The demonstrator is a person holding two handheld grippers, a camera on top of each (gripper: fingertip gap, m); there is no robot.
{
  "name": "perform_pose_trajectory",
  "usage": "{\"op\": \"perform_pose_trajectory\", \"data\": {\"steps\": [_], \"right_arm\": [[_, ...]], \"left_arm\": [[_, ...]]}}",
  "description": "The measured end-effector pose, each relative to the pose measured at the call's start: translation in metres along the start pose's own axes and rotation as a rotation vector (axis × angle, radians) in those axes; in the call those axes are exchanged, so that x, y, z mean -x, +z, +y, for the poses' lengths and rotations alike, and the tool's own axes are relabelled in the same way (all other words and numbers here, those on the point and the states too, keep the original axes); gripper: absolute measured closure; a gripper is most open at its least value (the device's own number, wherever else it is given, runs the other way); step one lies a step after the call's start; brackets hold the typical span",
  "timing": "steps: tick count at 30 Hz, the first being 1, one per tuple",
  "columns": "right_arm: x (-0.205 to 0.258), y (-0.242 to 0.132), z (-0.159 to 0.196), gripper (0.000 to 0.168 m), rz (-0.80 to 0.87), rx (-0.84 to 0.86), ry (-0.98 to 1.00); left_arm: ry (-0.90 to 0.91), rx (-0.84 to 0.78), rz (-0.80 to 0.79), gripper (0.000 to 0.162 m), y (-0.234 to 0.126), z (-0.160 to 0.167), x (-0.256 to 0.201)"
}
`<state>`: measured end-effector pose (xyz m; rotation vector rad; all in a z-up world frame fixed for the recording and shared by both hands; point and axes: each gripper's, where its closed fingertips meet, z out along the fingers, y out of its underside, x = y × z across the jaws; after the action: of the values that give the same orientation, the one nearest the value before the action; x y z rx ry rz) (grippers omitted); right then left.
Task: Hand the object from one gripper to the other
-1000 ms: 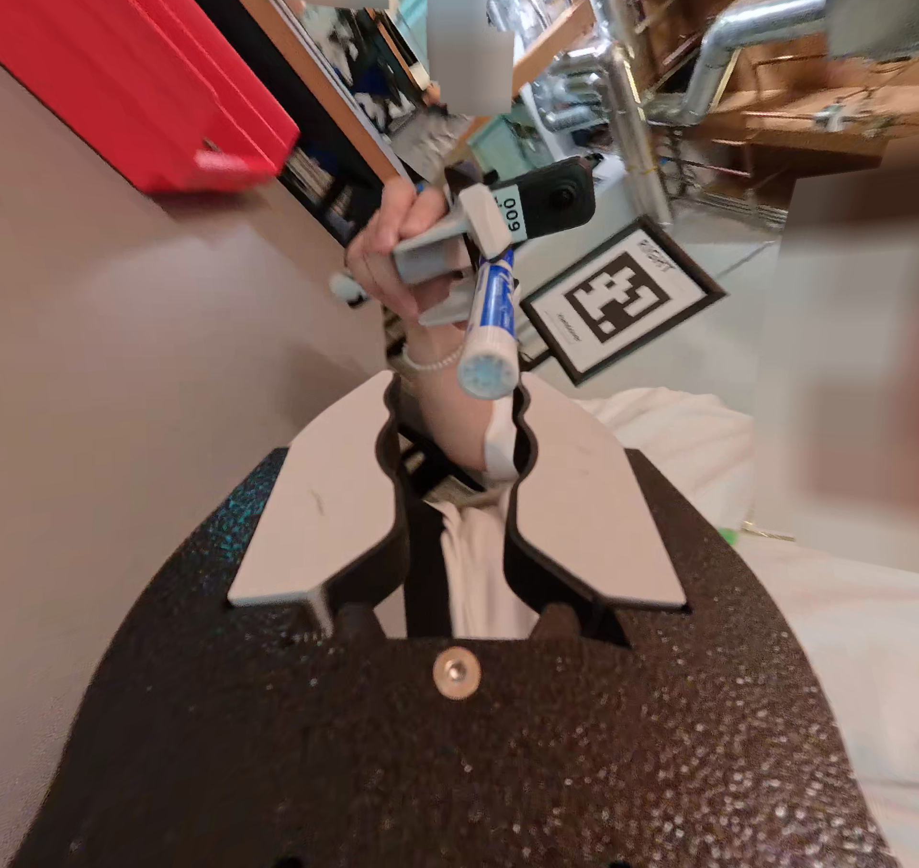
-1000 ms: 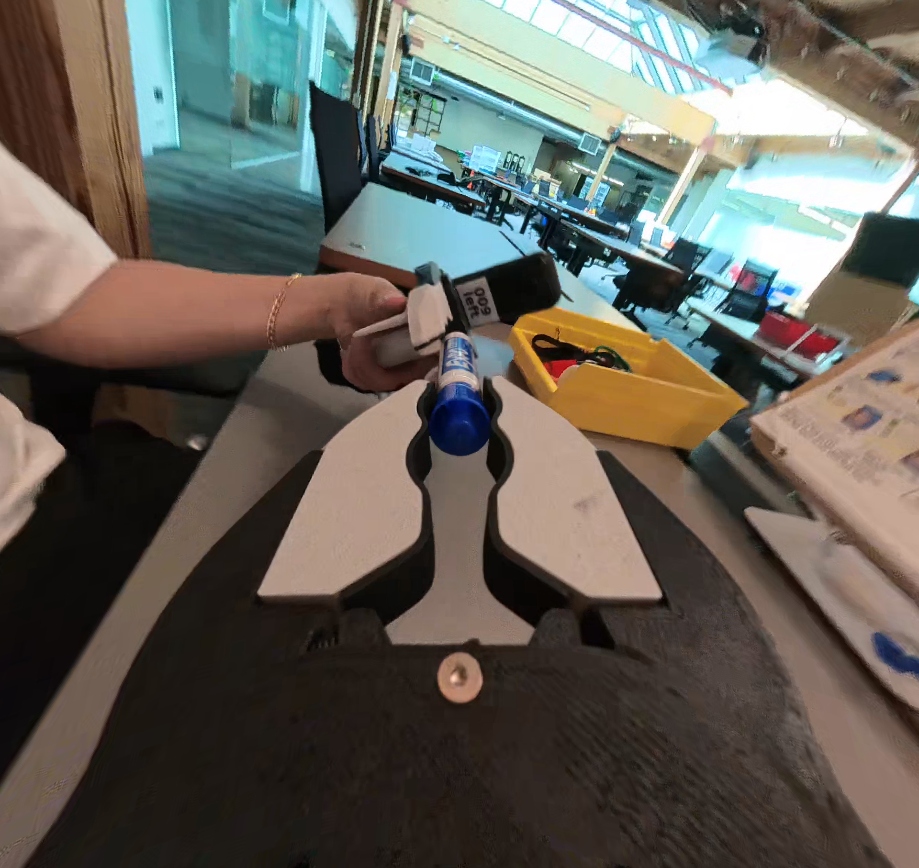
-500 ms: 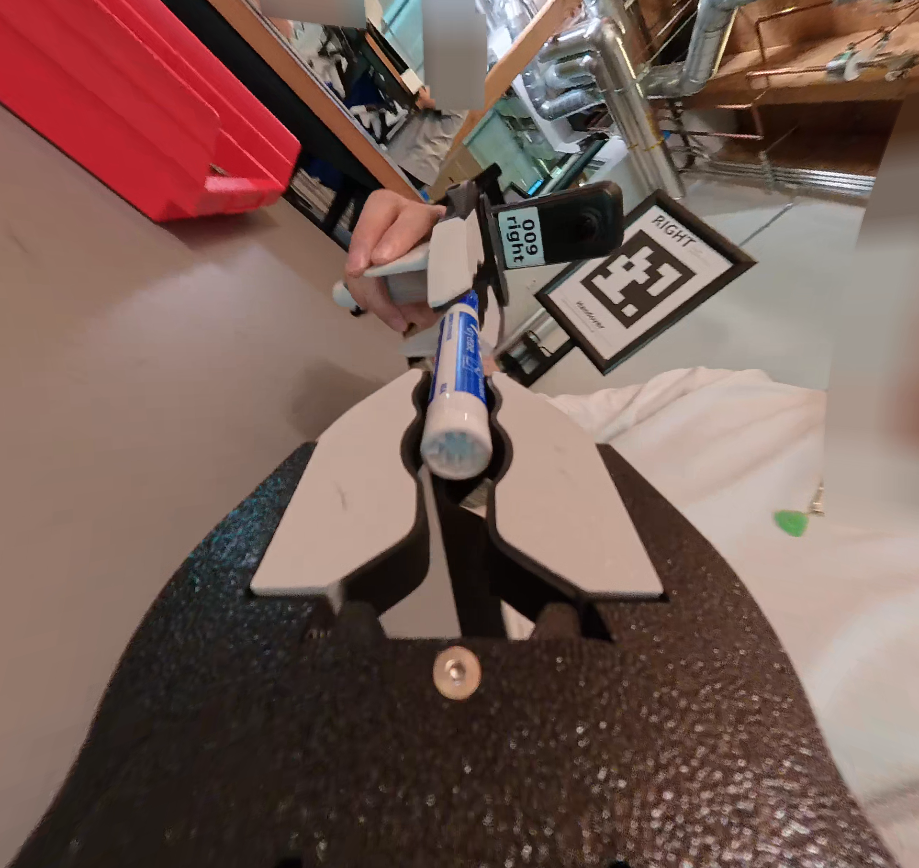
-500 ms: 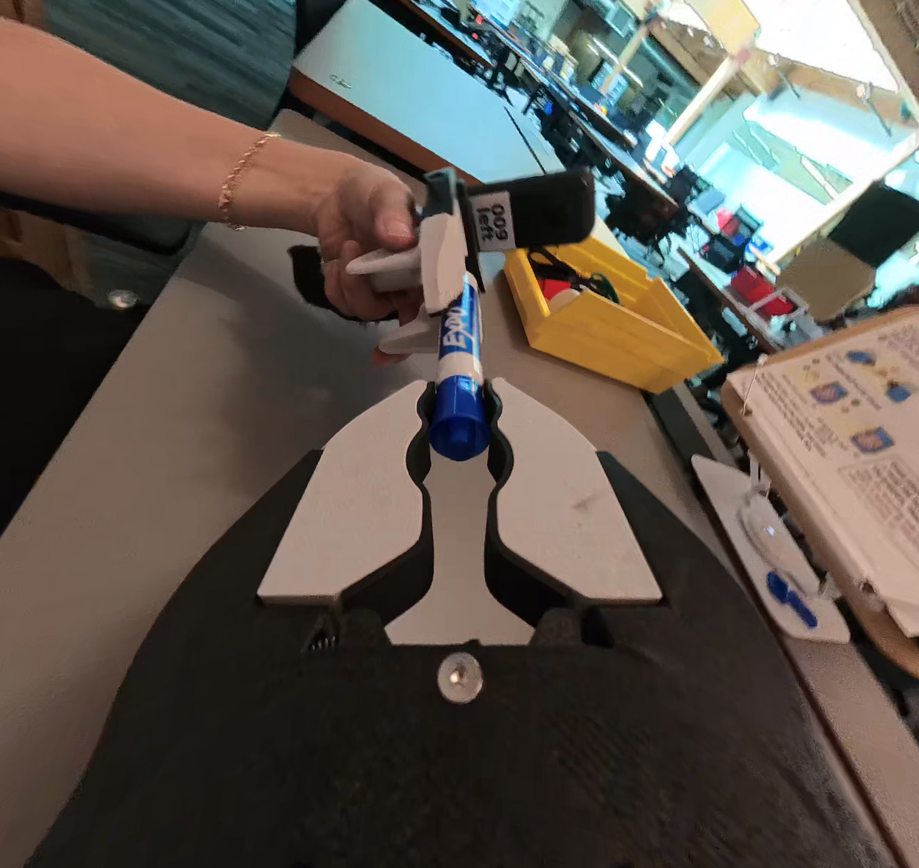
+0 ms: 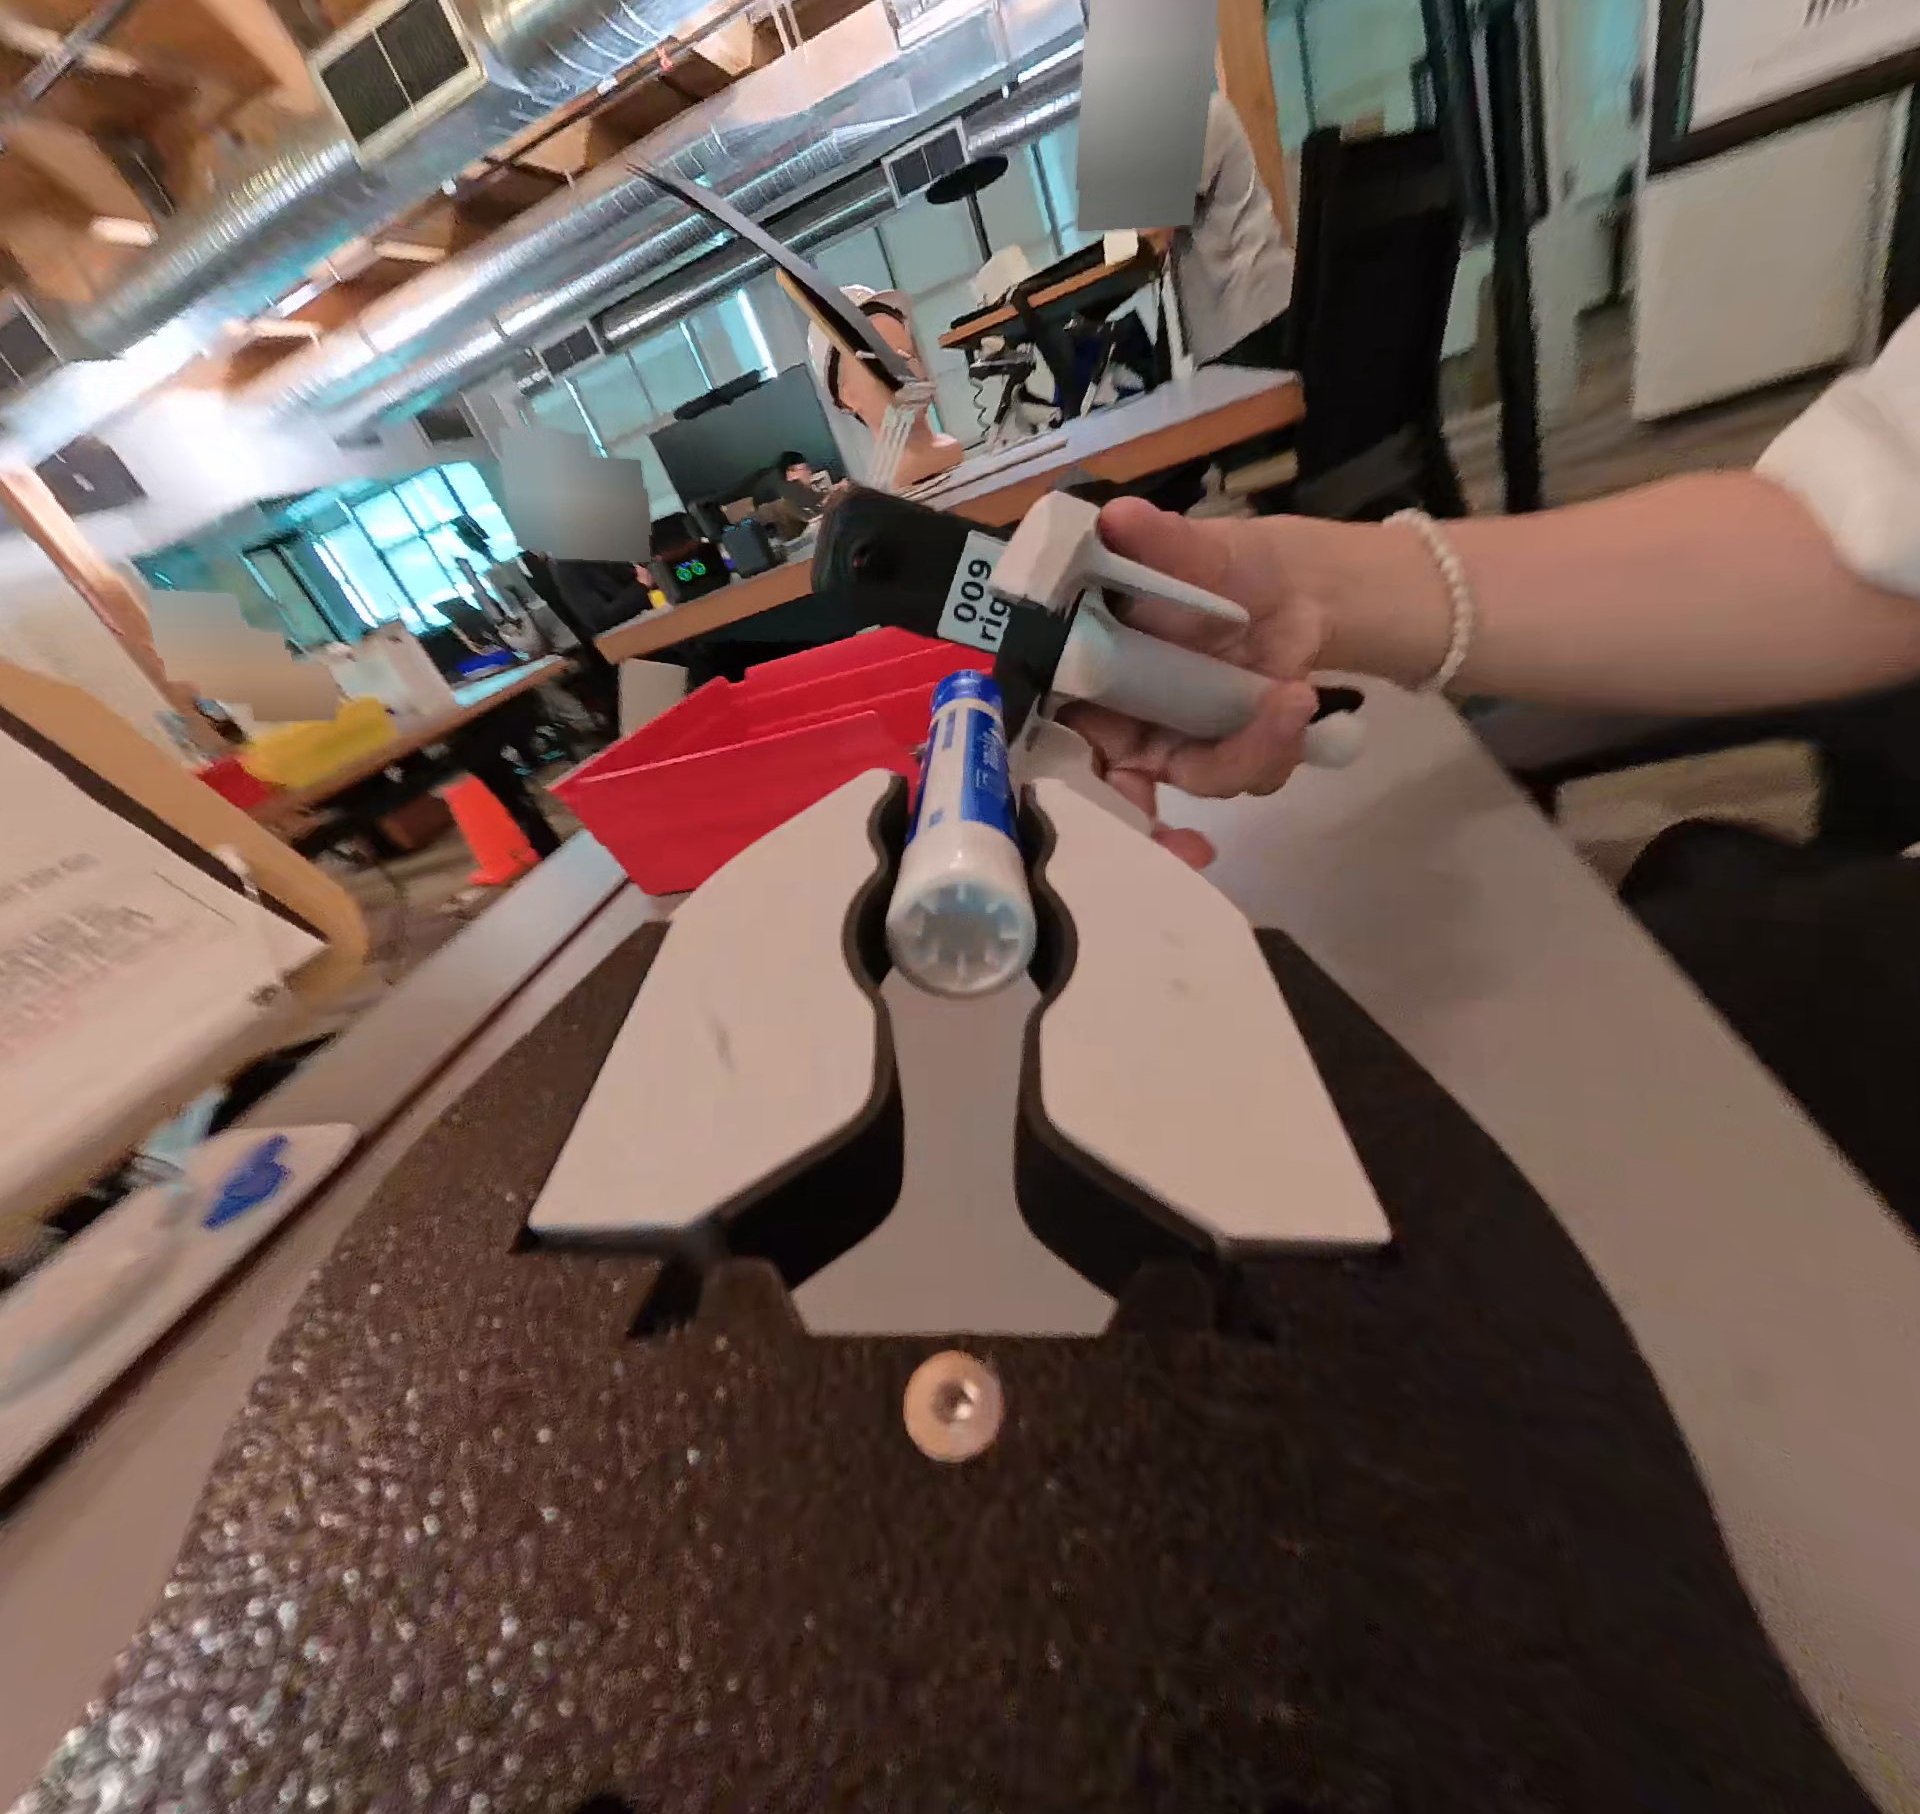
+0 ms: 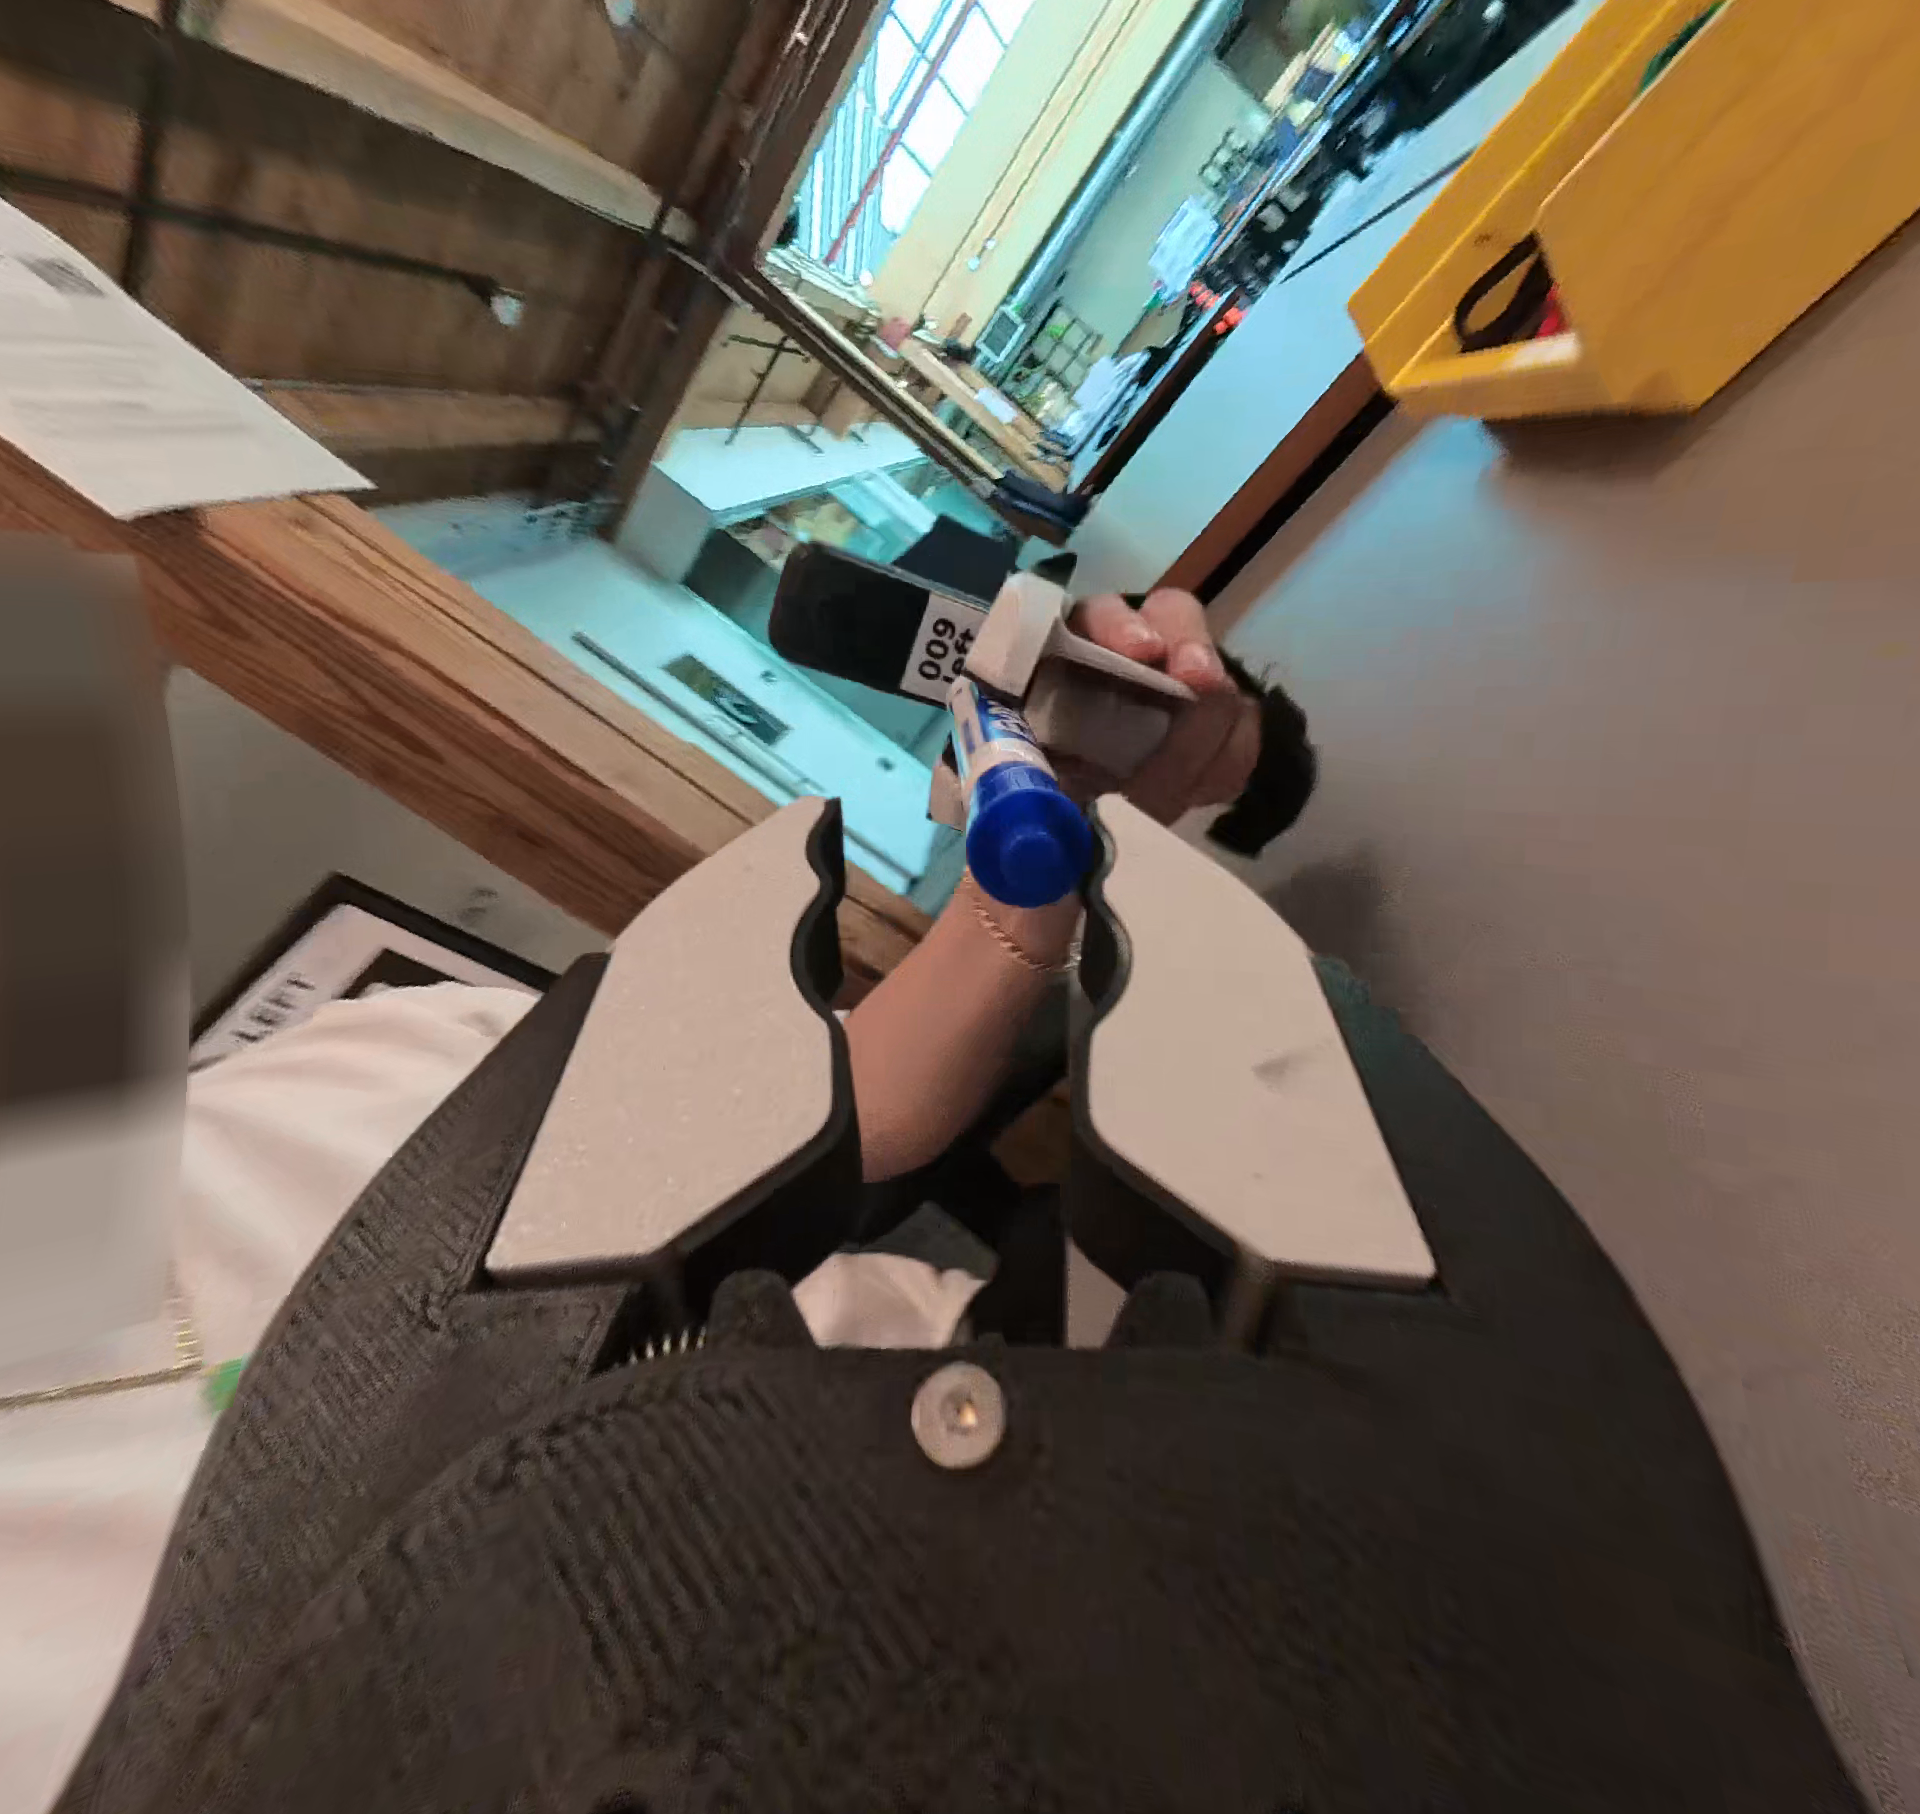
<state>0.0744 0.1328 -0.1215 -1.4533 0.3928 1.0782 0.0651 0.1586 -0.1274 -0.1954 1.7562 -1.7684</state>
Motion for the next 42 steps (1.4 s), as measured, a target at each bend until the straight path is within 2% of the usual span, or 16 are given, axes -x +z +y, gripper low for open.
{"op": "perform_pose_trajectory", "data": {"steps": [3,6,11,14,17,19,21,23,27,32,33,35,38,42], "right_arm": [[-0.004,-0.001,-0.001,0.130,-0.037,-0.016,0.079],[-0.005,-0.002,0.005,0.148,-0.038,0.018,0.074],[-0.004,-0.001,0.006,0.150,-0.052,0.040,0.031],[-0.005,-0.001,0.004,0.150,-0.019,0.054,-0.087],[-0.010,-0.006,-0.002,0.150,0.103,0.064,-0.302],[-0.008,-0.012,-0.009,0.151,0.185,0.065,-0.471],[-0.007,-0.017,-0.012,0.150,0.259,0.094,-0.605],[-0.009,-0.021,-0.008,0.150,0.332,0.170,-0.691],[-0.023,-0.029,-0.001,0.150,0.516,0.308,-0.728],[-0.029,-0.017,0.007,0.150,0.565,0.317,-0.665],[-0.030,-0.016,0.007,0.150,0.572,0.309,-0.651],[-0.032,-0.014,0.007,0.150,0.566,0.296,-0.634],[-0.035,-0.014,0.006,0.151,0.582,0.280,-0.622],[-0.039,-0.016,0.003,0.149,0.609,0.269,-0.683]], "left_arm": [[0.132,0.044,-0.013,0.142,0.005,0.003,-0.004],[0.194,0.050,0.007,0.142,0.007,-0.001,-0.010],[0.225,0.071,0.007,0.142,0.005,0.001,-0.010],[0.089,0.098,-0.005,0.141,0.004,0.007,-0.006],[-0.140,0.068,-0.081,0.113,0.003,0.003,0.010],[-0.312,0.080,-0.071,0.101,0.003,0.002,0.014],[-0.403,0.132,-0.076,0.101,0.002,0.005,0.017],[-0.344,0.199,-0.054,0.112,0.002,0.006,0.011],[-0.013,0.443,-0.090,0.120,0.007,0.018,0.000],[0.251,0.651,-0.128,0.120,0.022,0.037,-0.006],[0.278,0.671,-0.133,0.122,0.025,0.040,-0.006],[0.328,0.683,-0.145,0.135,0.030,0.044,-0.007],[0.370,0.703,-0.216,0.143,0.034,0.047,0.000],[0.276,0.657,-0.259,0.145,0.038,0.052,0.006]]}}
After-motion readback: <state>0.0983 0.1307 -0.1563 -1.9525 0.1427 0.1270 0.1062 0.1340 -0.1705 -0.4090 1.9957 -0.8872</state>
